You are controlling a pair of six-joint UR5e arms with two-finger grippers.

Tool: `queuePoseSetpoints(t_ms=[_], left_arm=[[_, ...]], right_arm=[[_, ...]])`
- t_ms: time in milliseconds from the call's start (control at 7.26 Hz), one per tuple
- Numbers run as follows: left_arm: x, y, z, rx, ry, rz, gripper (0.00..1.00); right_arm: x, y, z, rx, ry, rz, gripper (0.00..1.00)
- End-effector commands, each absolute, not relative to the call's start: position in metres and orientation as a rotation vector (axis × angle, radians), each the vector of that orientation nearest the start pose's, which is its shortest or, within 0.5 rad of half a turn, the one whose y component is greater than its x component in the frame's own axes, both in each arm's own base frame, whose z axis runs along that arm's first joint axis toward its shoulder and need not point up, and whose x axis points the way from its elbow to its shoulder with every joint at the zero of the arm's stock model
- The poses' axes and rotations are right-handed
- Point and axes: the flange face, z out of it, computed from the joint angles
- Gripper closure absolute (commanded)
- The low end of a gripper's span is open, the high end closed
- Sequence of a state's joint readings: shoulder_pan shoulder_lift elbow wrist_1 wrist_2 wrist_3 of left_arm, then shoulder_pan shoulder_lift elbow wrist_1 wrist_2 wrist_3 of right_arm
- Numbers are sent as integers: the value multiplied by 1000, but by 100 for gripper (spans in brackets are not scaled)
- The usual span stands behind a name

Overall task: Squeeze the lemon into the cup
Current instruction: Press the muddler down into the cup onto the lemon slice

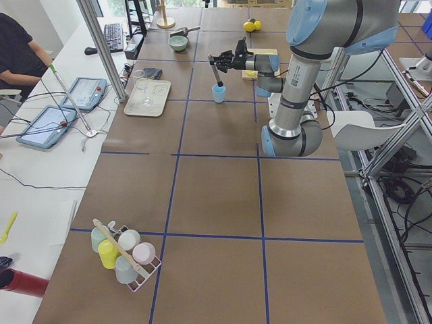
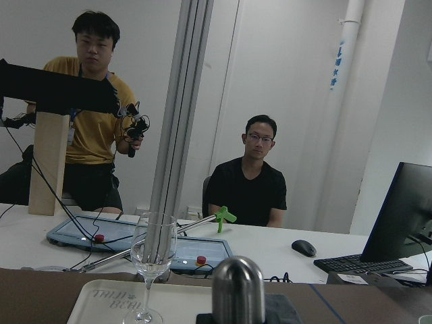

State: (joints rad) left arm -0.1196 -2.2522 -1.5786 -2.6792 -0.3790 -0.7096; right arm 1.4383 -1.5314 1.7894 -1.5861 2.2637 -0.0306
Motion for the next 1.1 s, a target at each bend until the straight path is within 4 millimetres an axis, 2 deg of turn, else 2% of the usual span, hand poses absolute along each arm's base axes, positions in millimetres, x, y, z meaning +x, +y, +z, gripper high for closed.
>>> queuePoseSetpoints(t_ms=[0,413,965], left_arm=[[559,-295,138,1395,936,-479,100],[559,-299,136,1388,956,-455,100],[556,-318,138,1393,955,-438,100]], right_arm=[[2,-516,538,198,-701,-239,0],[1,-516,538,197,-701,-241,0],[-2,-519,534,203,-702,-248,0]])
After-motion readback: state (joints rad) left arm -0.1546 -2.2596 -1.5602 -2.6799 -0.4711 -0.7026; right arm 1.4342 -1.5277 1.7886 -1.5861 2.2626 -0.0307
